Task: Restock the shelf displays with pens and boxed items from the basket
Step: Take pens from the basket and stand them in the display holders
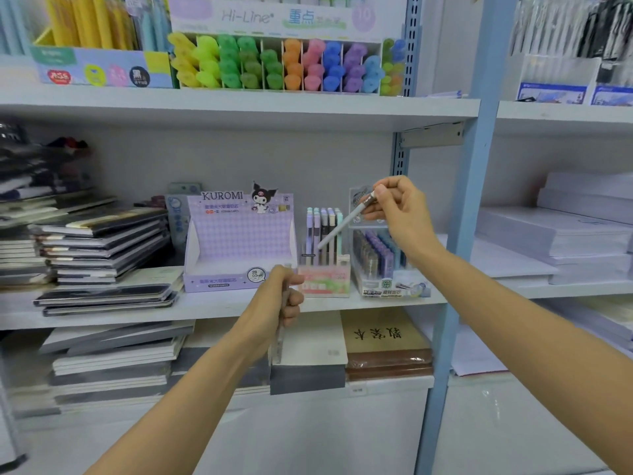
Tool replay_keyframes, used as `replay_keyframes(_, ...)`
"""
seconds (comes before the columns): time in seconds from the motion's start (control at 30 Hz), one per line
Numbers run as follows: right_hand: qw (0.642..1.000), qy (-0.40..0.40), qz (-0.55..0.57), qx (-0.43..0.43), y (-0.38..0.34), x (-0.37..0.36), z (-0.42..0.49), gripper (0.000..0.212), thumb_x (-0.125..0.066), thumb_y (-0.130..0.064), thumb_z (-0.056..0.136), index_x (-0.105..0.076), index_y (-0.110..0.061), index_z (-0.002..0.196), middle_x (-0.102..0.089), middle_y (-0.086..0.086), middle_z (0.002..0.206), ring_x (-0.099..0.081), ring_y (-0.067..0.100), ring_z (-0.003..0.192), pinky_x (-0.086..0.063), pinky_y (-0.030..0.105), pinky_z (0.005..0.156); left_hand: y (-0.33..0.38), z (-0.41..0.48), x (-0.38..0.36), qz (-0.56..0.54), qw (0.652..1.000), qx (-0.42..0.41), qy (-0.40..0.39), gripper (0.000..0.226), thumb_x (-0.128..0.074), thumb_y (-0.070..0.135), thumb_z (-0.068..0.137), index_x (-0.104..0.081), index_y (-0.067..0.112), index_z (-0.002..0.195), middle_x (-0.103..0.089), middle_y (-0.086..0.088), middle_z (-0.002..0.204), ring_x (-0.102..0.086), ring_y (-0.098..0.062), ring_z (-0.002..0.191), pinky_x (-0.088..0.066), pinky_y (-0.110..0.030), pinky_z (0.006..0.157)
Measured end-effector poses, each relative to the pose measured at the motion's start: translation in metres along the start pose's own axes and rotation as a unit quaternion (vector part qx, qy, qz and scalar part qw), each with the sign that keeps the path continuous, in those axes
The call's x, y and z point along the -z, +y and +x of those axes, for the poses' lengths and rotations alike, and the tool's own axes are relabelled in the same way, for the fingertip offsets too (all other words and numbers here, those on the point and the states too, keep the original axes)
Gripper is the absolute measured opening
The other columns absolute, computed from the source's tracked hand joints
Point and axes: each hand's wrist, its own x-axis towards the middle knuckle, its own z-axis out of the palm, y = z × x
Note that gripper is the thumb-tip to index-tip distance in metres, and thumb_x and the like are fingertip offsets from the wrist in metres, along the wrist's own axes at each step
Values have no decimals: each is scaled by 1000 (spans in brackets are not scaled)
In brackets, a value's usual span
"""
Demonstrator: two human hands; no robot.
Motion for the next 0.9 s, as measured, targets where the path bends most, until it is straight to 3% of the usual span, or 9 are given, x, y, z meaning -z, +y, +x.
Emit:
replay_keyframes(0.13,997,-12,-69,15,18,-6,8,11,-47,-9,100,-54,-11,92,-68,12,87,-68,14,74,-57,25,70,1,5,4,-3,1000,-16,18,29,-33,16,99,-61,7,97,-51,3,59,-40,-9,49,-34,-24,51)
replay_keyframes(0.3,992,-42,-119,24,35,-20,9,8,-49,-9,100,-56,-6,98,-69,8,86,-69,10,76,-57,22,70,-3,7,14,66,993,-95,-8,28,-37,29,105,-59,14,97,-50,2,59,-47,-13,54,-46,-27,56)
replay_keyframes(0.43,981,-87,-168,39,39,-31,10,11,-49,-12,100,-57,-5,100,-69,6,89,-69,12,80,-58,22,73,-7,11,18,65,993,-100,-22,28,-39,35,104,-61,17,102,-33,9,52,-30,-10,47,-32,-25,46)
replay_keyframes(0.53,971,-117,-201,51,37,-32,15,13,-49,-13,100,-58,-3,100,-69,8,87,-69,14,78,-58,22,73,-9,15,19,55,995,-82,-14,27,-41,35,103,-60,17,103,-34,10,53,-26,-8,47,-24,-23,45)
replay_keyframes(0.73,958,-164,-235,38,35,-36,28,10,-53,-13,98,-58,-6,102,-69,8,86,-70,19,76,-59,33,75,-7,19,19,24,997,-70,-11,16,-42,23,103,-55,13,102,-46,5,60,-35,-9,50,-32,-21,46)
replay_keyframes(0.9,961,-118,-240,73,44,-49,26,6,-62,-14,93,-57,-11,97,-66,2,86,-65,15,73,-55,27,68,-8,20,18,57,994,-94,-18,21,-40,20,104,-59,12,101,-55,5,65,-47,-8,55,-42,-22,52)
